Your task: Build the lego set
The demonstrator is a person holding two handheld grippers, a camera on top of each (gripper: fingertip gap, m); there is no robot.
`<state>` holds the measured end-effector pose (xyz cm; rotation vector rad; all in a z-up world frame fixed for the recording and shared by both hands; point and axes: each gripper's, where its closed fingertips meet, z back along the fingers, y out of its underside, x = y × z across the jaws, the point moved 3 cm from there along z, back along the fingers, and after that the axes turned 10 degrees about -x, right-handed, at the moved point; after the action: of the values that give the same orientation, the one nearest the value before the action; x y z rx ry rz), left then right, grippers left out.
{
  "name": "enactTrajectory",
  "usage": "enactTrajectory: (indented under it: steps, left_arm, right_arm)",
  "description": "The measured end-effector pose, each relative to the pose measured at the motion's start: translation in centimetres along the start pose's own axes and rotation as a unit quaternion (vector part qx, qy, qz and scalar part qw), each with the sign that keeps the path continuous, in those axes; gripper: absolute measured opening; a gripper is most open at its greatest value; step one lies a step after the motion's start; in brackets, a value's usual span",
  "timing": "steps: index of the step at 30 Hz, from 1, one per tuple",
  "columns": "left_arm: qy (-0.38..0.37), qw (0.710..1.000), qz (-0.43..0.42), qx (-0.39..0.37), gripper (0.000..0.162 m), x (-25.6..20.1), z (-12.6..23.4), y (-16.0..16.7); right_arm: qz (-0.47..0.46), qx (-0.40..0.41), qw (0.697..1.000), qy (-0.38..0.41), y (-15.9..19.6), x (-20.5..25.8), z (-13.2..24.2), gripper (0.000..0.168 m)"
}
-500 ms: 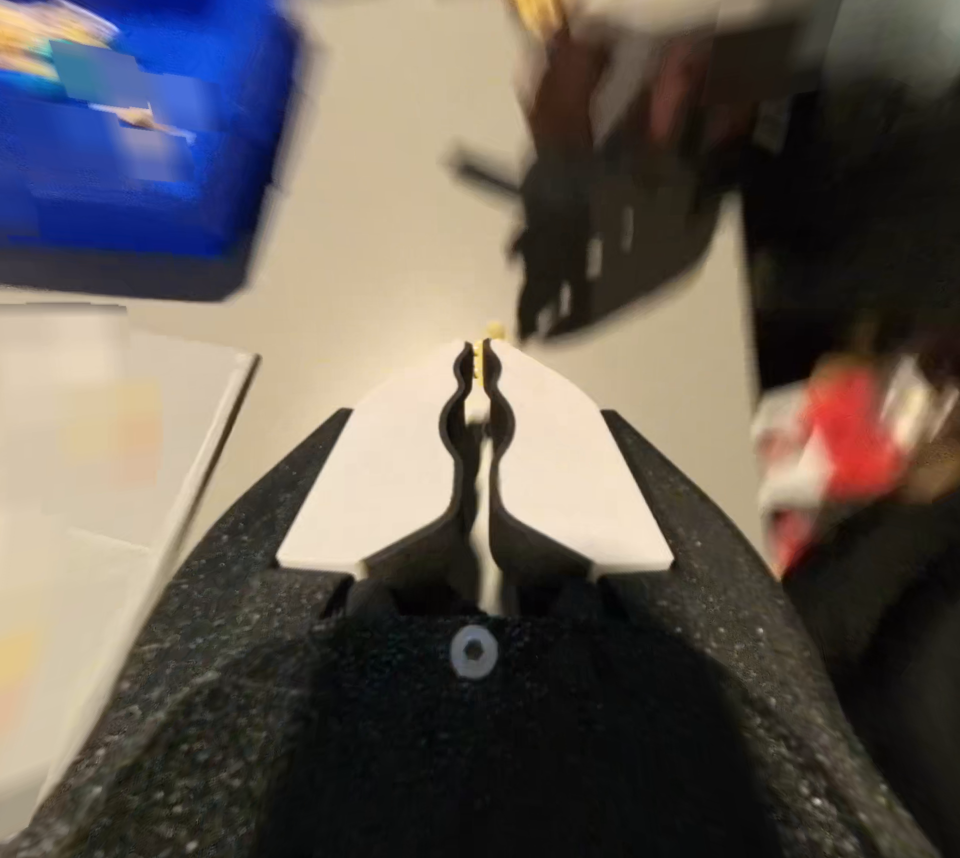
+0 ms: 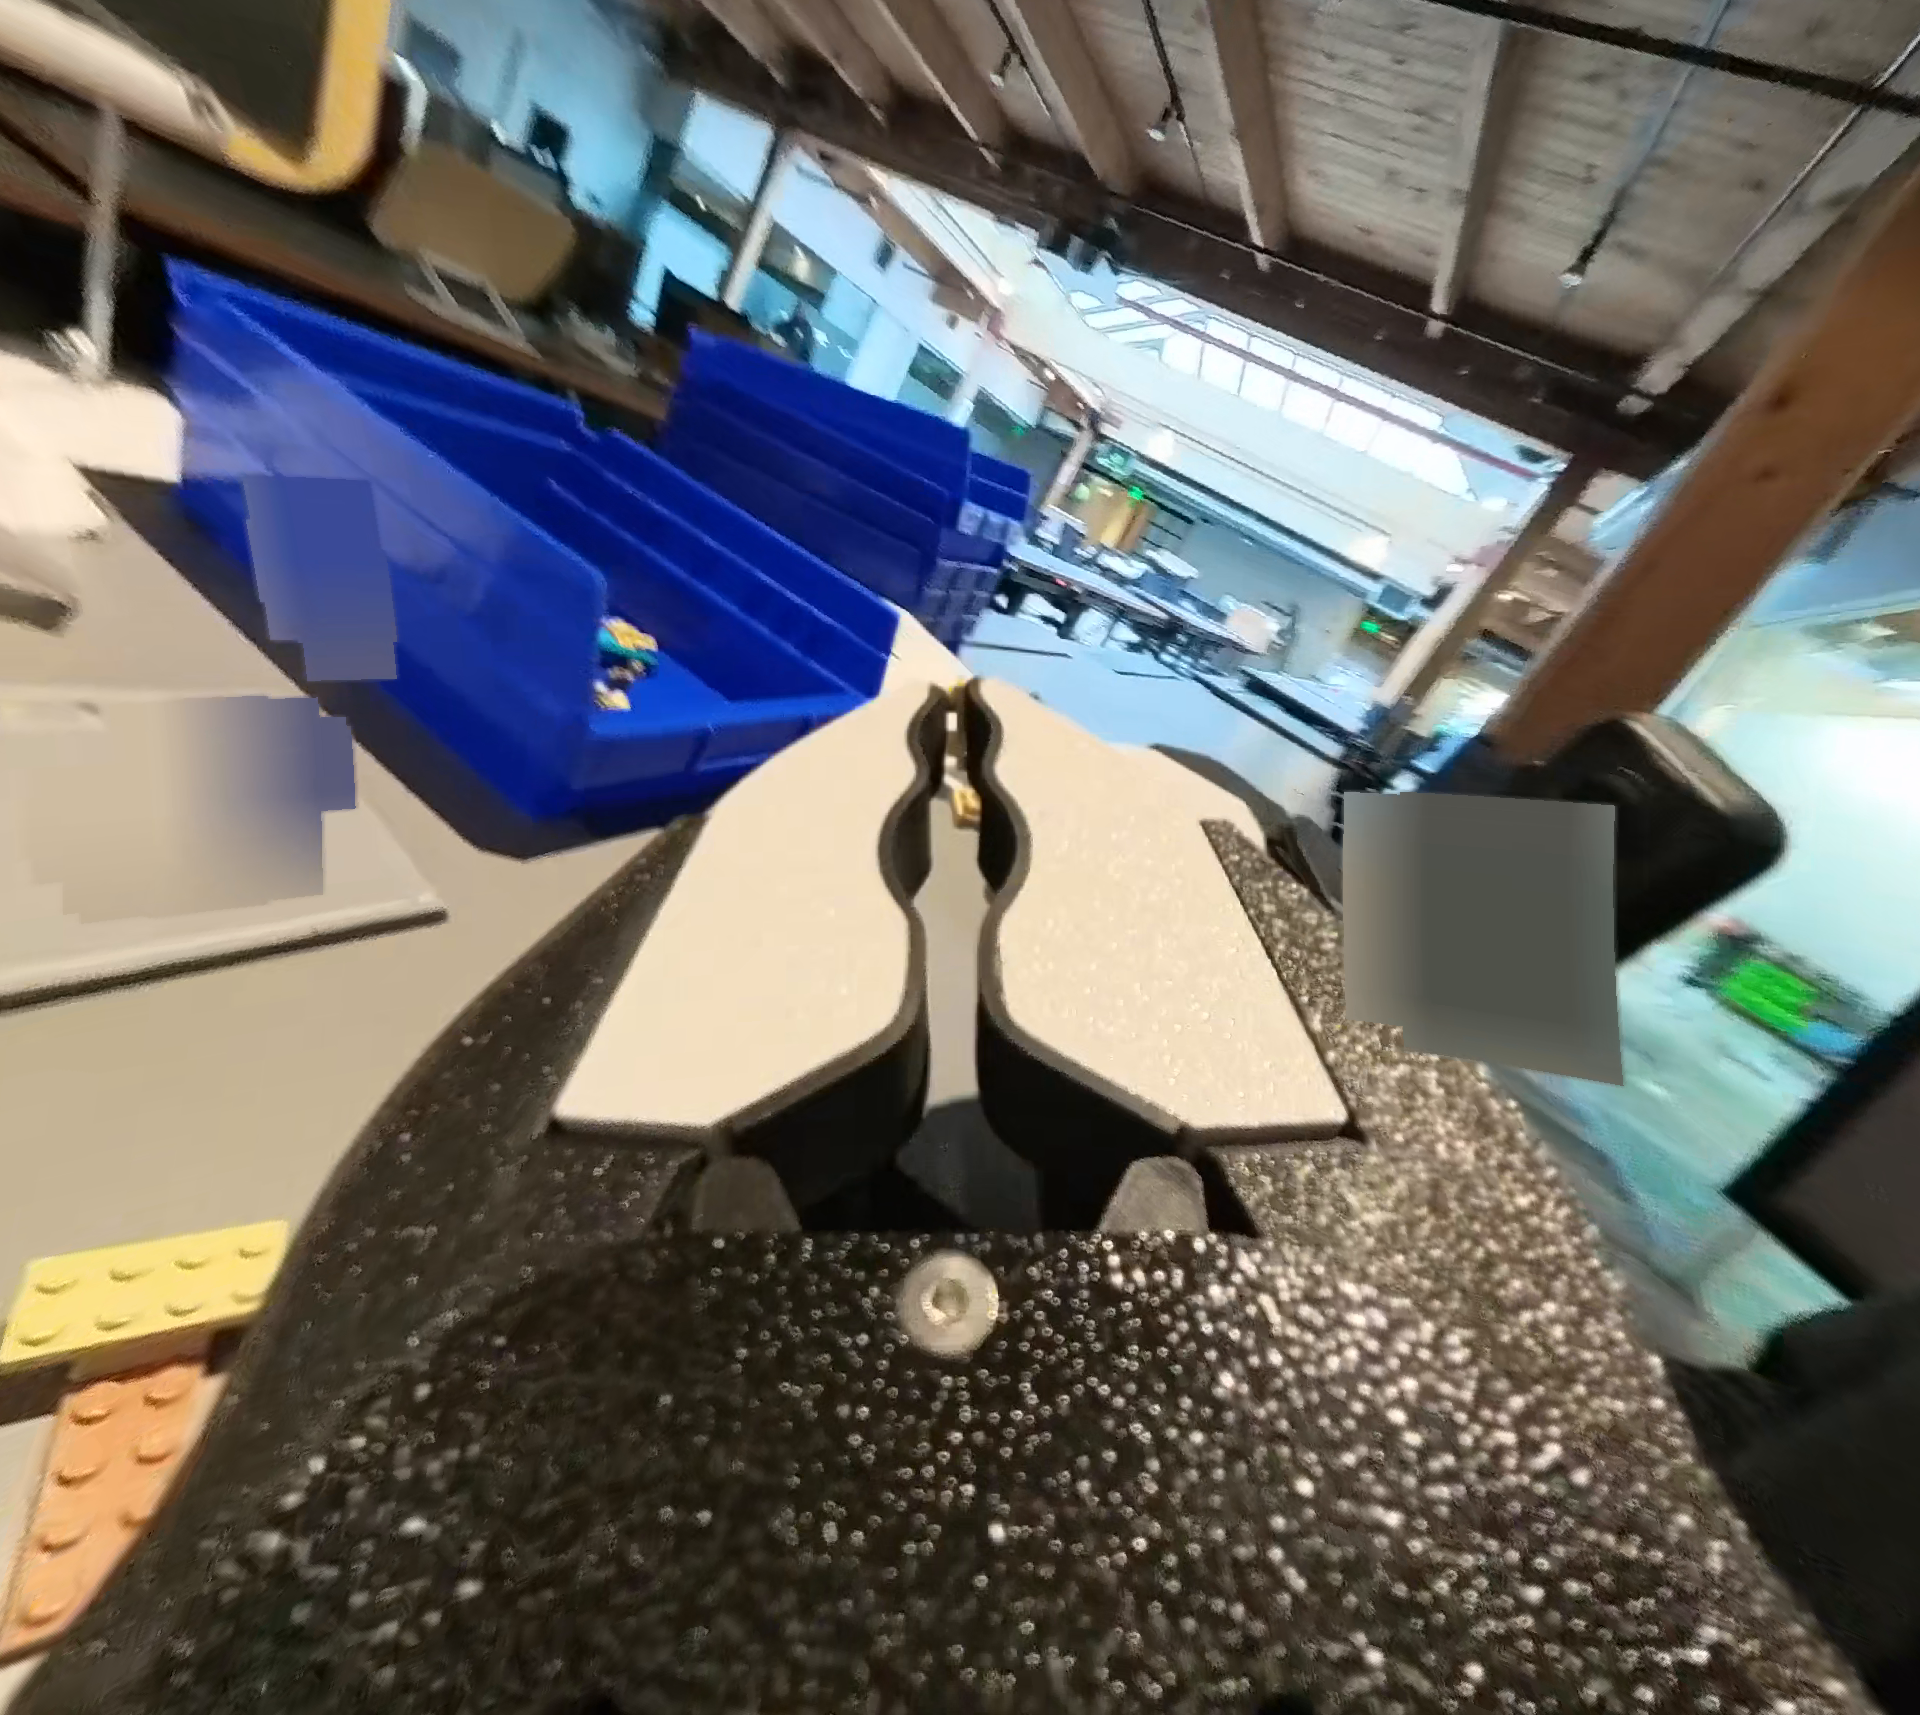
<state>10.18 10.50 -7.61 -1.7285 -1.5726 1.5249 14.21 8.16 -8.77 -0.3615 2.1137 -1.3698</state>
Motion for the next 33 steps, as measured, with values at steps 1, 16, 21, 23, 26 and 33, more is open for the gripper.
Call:
enactTrajectory:
  steps: [1,16,21,23,26,33]
  left_arm:
    - [-0.001,1.0,-0.009,-0.007,0.002,-0.2,0.0,-0.1]
    - [-0.013,0.997,-0.037,-0.06,0.002,-1.0,0.4,0.1]
    - [-0.022,0.995,-0.049,-0.085,0.003,-1.2,0.7,0.1]
    - [-0.025,0.994,-0.058,-0.089,0.003,-1.4,0.8,0.1]
    - [-0.023,0.993,-0.062,-0.093,0.003,-1.9,0.7,-0.2]
    - [-0.007,0.992,-0.071,-0.1,0.003,-3.1,0.6,-0.7]
  right_arm:
    - [0.004,-0.002,1.0,0.005,-0.1,0.1,-0.1,0.008]
    - [0.005,-0.033,0.999,0.023,-1.3,0.5,-0.1,0.008]
    - [-0.009,-0.045,0.999,0.027,-1.7,0.6,-0.1,0.008]
    - [-0.015,-0.052,0.998,0.03,-1.9,0.6,-0.1,0.008]
    - [-0.021,-0.066,0.997,0.034,-2.3,0.6,0.0,0.008]
    - [0.003,-0.097,0.994,0.045,-3.5,0.9,0.4,0.008]
